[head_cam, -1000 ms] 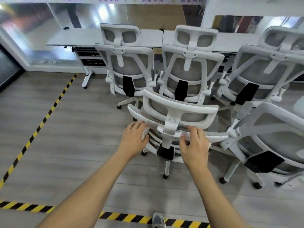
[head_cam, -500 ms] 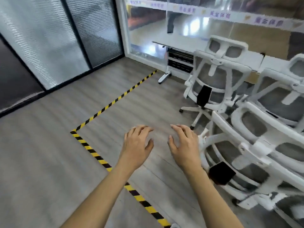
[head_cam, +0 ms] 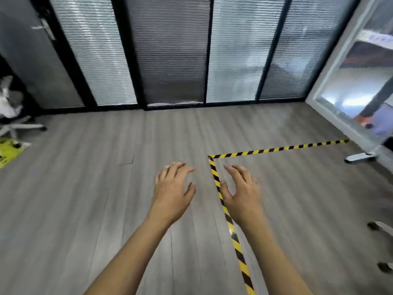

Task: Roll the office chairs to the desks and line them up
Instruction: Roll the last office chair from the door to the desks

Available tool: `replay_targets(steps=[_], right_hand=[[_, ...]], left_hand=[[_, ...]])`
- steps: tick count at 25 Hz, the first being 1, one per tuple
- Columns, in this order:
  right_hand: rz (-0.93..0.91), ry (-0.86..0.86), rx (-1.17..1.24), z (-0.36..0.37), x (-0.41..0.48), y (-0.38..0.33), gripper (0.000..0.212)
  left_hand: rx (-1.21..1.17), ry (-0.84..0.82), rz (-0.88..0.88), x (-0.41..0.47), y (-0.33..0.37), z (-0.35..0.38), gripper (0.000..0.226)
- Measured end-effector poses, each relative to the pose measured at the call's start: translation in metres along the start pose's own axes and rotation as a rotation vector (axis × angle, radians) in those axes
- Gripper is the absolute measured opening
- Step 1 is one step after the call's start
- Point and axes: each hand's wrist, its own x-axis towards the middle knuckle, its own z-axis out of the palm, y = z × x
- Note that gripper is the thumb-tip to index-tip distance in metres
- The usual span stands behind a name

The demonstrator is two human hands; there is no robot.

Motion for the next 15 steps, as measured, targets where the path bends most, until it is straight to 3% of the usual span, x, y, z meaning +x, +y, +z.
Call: replay_targets(steps=[5, 15], right_hand=[[-0.177, -0.134, 0.090, 0.130, 0.082, -0.105, 0.044], [-0.451, -0.389, 0.342, 0.403, 0.265, -0.347, 0.046]], left_hand=[[0.076, 0.105, -0.216, 0.027, -0.147, -0.059, 0.036], [0.254, 0.228, -0.486, 0.145, -0.430, -0.186, 0.034]])
